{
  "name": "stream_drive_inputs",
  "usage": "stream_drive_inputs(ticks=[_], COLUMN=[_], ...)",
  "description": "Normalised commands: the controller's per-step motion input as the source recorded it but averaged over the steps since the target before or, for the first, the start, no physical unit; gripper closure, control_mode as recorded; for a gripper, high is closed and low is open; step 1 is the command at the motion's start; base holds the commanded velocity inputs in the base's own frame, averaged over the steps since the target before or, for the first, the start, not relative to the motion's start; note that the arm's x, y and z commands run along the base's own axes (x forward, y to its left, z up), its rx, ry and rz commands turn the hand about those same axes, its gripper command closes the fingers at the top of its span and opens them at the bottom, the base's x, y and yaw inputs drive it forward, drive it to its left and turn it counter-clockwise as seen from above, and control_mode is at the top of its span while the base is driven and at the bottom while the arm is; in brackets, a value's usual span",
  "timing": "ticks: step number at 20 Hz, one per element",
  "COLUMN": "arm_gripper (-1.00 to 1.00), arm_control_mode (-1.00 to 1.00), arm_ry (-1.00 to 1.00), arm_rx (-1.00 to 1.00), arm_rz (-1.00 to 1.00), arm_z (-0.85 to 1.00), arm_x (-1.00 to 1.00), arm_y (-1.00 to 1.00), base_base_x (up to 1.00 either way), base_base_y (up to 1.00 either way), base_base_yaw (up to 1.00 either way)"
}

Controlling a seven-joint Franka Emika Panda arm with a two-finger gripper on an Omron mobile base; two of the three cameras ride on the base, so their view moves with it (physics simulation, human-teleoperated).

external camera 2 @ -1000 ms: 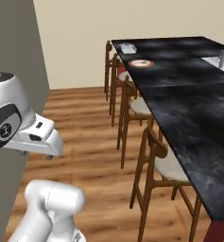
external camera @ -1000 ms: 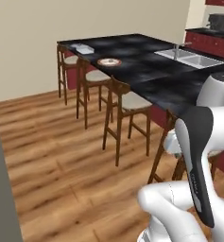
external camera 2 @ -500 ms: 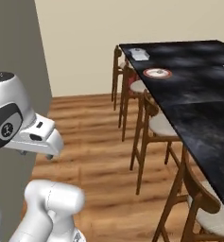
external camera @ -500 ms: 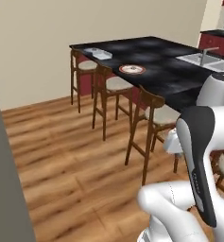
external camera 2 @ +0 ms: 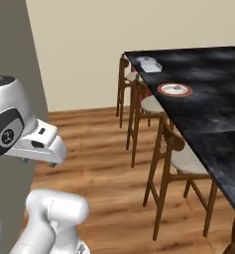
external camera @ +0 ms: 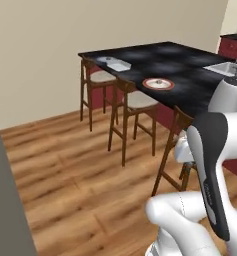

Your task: Place two dumplings into each of the tupperware containers and then place the containers in the fridge.

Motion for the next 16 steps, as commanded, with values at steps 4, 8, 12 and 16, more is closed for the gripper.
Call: stream_drive_inputs(ticks=[4, 8, 12, 16], arm_gripper=[-1.00, -1.00, -1.00, -1.00], arm_control_mode=[1.00, 1.00, 1.00, 1.00], arm_ry=[0.00, 0.00, 0.00, 0.00], arm_rx=[0.00, 0.00, 0.00, 0.00], arm_rz=[0.00, 0.00, 0.00, 0.00], arm_z=[0.00, 0.00, 0.00, 0.00], arm_x=[0.00, 0.00, 0.00, 0.00], arm_y=[0.00, 0.00, 0.00, 0.00], base_base_x=[1.00, 1.00, 1.00, 1.00], base_base_y=[0.67, 0.74, 0.76, 0.84], base_base_yaw=[-0.13, -0.16, -0.20, -0.22])
